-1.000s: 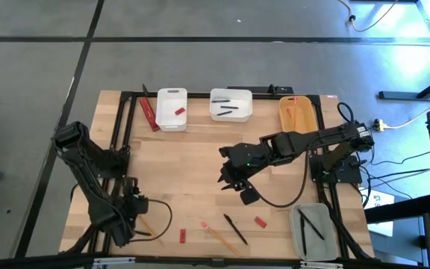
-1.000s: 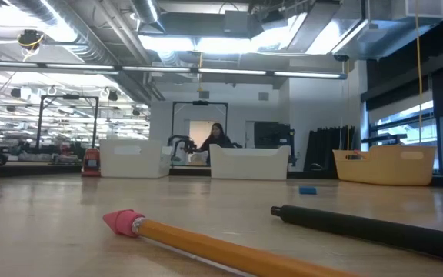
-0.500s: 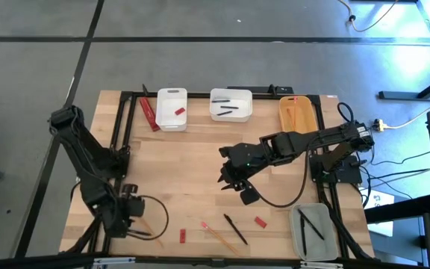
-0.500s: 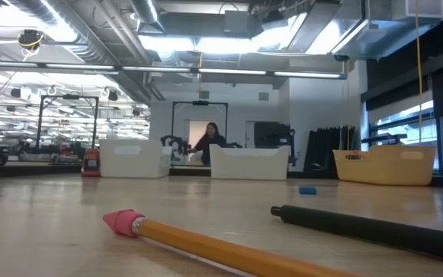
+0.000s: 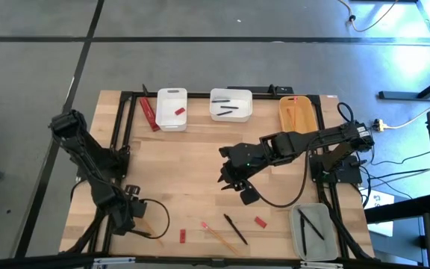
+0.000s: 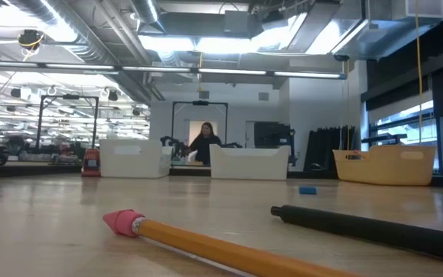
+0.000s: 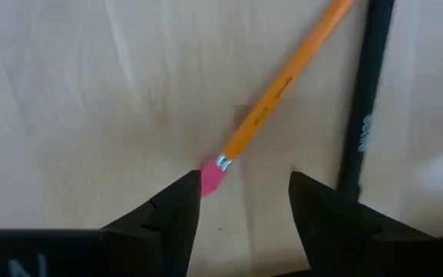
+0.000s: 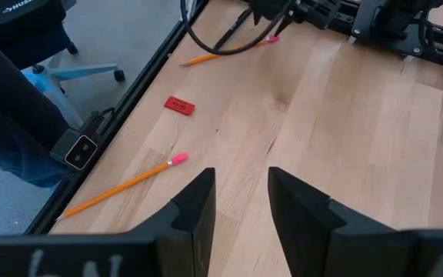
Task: Sort crayons/erasers/pens/pencils in bins
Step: Put the yellow pencil into the yellow bin
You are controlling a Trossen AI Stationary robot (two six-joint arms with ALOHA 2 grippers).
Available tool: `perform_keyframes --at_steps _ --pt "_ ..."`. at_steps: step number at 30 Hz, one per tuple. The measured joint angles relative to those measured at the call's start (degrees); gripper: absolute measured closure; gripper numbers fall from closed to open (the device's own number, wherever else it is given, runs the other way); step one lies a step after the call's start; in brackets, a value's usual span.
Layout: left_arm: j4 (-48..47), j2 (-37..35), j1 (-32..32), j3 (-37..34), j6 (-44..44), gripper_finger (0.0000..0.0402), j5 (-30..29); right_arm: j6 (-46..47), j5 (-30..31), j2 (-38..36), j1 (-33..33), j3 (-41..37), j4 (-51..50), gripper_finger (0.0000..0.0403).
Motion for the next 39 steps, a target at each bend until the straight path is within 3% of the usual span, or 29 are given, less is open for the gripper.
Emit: perform_keyframes --at_steps 22,27,39 --pt "0.57 2.95 -0.21 -2.24 0.40 0.0211 -0.20 -0.02 0.00 0.00 0.00 0.00 0.09 0.0280" --pt "0.29 3.03 -1.89 -2.24 4.87 0.0211 -3.44 0.00 0.00 0.00 0.02 0.00 0.09 0.0280" --pt "0.40 3.05 -2.36 -2.26 7.87 0.0211 -4.55 0.00 0.00 0.00 0.00 0.00 0.11 0.0280"
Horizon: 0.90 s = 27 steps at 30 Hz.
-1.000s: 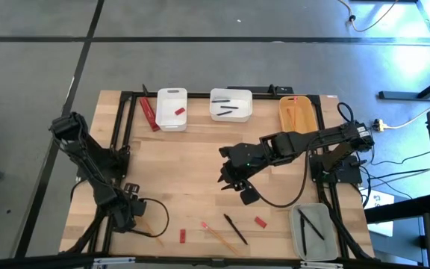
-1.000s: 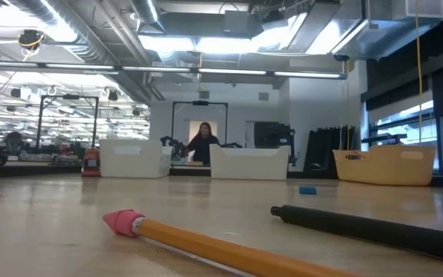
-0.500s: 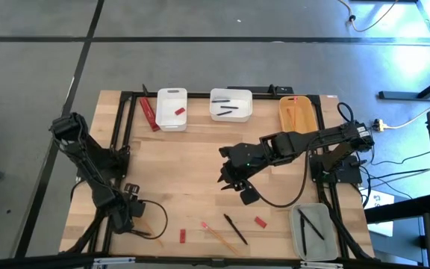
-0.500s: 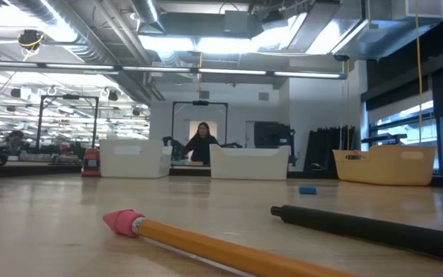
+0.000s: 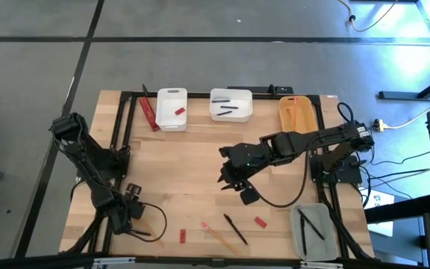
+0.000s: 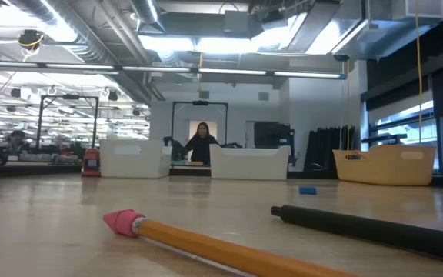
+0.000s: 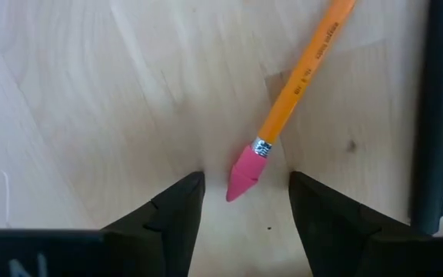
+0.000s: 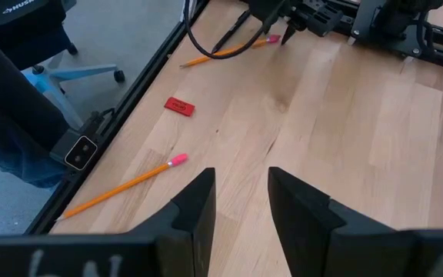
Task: Sort crayons/erasers/pens/pencils in bins
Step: Put the yellow pencil into the yellow bin
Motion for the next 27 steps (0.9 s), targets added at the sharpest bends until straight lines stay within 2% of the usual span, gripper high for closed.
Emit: perform_keyframes --at_steps 6,11,14,20,24,27 --pt "1.07 0.09 0.06 0.28 7.91 0.0211 -1.30 0.00 0.00 0.00 0.01 0.00 0.00 0.0280" --pt "2.85 0.09 0.09 0.33 4.44 0.0211 -1.62 0.00 0.00 0.00 0.00 0.00 0.00 0.0280" --pt "5.32 0.09 0.07 0.33 1.77 0.0211 -3.83 -0.02 0.00 0.00 0.00 0.00 0.00 0.0280" --pt "9.97 0.09 0.07 0.39 1.21 0.0211 -6.26 0.00 0.00 0.00 0.00 0.00 0.00 0.0280" --pt "9.63 0.07 0.07 0.42 1.14 0.0211 -6.19 -0.02 0.00 0.00 0.00 0.00 0.00 0.0280" --pt "9.33 0.07 0.04 0.42 1.14 0.0211 -3.97 0.00 0.00 0.00 0.00 0.00 0.00 0.0280"
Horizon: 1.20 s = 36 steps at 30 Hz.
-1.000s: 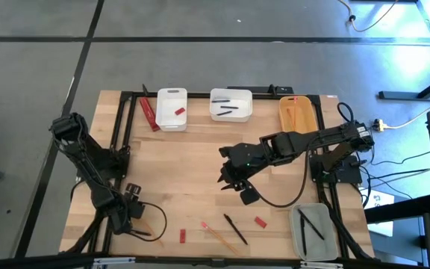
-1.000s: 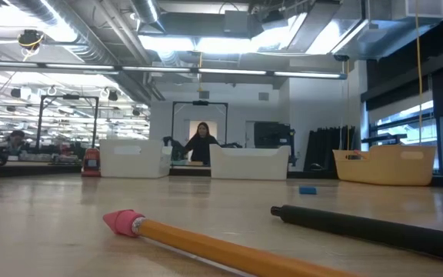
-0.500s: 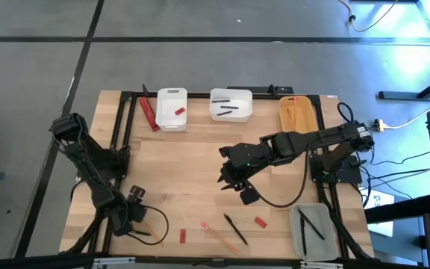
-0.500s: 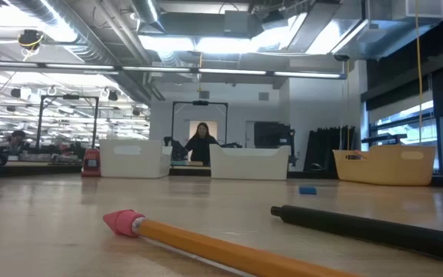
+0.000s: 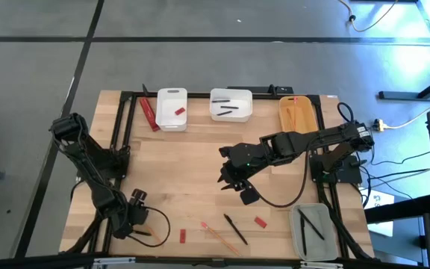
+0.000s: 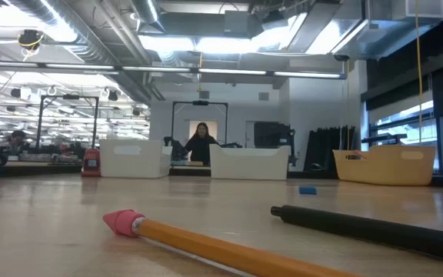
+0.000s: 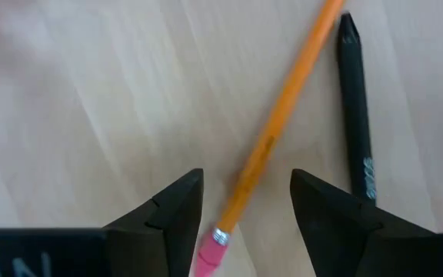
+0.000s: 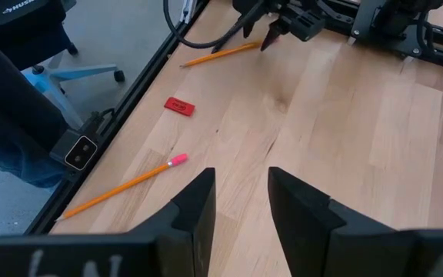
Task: Sort crayons/erasers/pens/pencils in bins
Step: Put the yellow pencil into the yellow bin
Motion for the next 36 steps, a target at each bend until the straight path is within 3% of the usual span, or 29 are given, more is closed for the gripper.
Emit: perform_keyframes --at_steps 12,26,36 --pt "-7.36 -0.04 -3.57 0.02 0.26 0.0211 1.24 0.00 0.00 0.00 0.00 0.00 0.00 0.0280" --pt "-5.58 -0.28 -4.76 -1.38 -0.04 0.0213 -0.29 -0.02 0.00 0.00 0.00 0.00 0.00 0.0280" --pt "-5.15 -0.20 -4.76 -1.42 -0.04 0.0282 -1.07 0.00 0.00 0.00 0.00 0.00 0.00 0.0280"
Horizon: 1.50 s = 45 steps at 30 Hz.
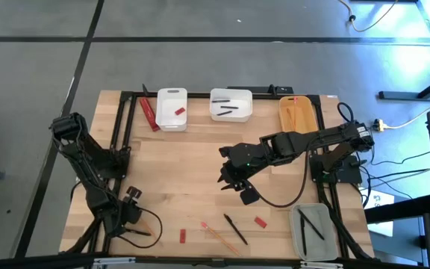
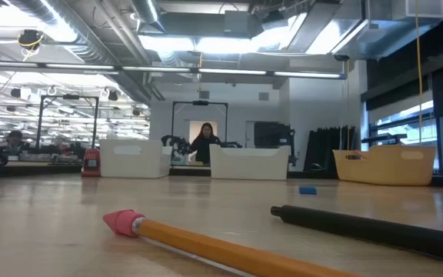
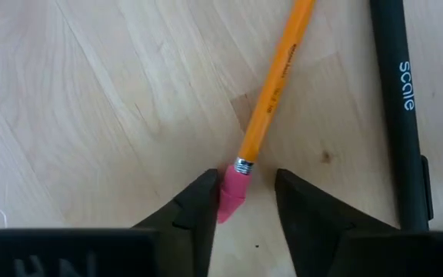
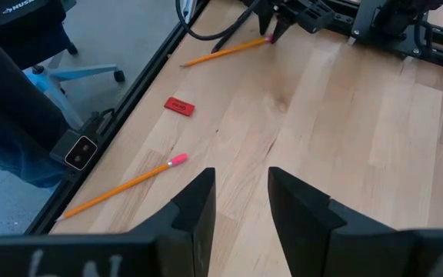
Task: Sort crayons/erasers/pens/pencils in bins
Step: Put the yellow pencil into the yellow bin
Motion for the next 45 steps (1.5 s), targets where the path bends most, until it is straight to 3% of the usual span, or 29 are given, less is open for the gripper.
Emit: perform_keyframes --at_steps 14,27,45 --pt "0.00 0.07 0.06 -0.02 -0.15 0.0379 -0.41 0.00 0.00 0.00 0.00 0.00 0.00 0.0280" --pt "-0.65 0.28 3.36 1.35 -7.49 0.0385 1.27 -0.01 0.00 0.00 0.00 0.00 0.00 0.0280" --pt "-0.02 0.26 11.90 8.64 -9.66 0.0386 -5.88 0.69 -0.02 0.00 0.00 0.00 0.28 0.0280"
